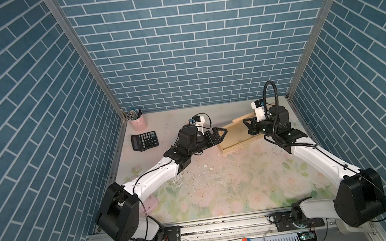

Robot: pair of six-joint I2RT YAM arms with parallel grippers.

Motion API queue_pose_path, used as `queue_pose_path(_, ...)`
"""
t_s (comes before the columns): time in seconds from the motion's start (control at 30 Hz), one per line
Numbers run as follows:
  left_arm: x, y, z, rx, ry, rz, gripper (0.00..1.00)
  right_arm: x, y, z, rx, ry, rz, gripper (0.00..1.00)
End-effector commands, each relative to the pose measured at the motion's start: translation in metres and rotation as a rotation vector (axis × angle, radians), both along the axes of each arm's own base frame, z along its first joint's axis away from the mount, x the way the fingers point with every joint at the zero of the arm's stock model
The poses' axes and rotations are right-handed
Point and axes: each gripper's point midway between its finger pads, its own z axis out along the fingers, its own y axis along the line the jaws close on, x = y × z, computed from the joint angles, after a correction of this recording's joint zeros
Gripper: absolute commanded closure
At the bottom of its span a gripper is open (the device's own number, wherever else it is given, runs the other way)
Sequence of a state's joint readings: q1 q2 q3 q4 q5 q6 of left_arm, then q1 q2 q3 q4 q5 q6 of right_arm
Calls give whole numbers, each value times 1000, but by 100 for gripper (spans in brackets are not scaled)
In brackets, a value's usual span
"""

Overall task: Take the necklace off the jewelry display stand
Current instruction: Take off the necklace from the stand.

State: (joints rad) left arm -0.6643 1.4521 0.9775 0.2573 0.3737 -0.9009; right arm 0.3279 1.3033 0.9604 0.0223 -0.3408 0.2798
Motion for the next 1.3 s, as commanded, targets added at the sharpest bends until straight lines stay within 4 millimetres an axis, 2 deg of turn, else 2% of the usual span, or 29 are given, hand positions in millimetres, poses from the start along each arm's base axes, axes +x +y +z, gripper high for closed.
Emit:
queue_pose_path(0.0, 1, 1, 9, -3, -23, 6, 1, -1, -1, 30, 20, -59, 3, 100)
queue_pose_path(0.77, -2, 0, 6, -2, 5, -2, 1, -13, 0, 51, 40, -74, 25, 100)
queue_pose_path(1.27, -4, -12, -3, -36, 34, -55, 1, -15, 2, 67, 41, -87, 45, 100)
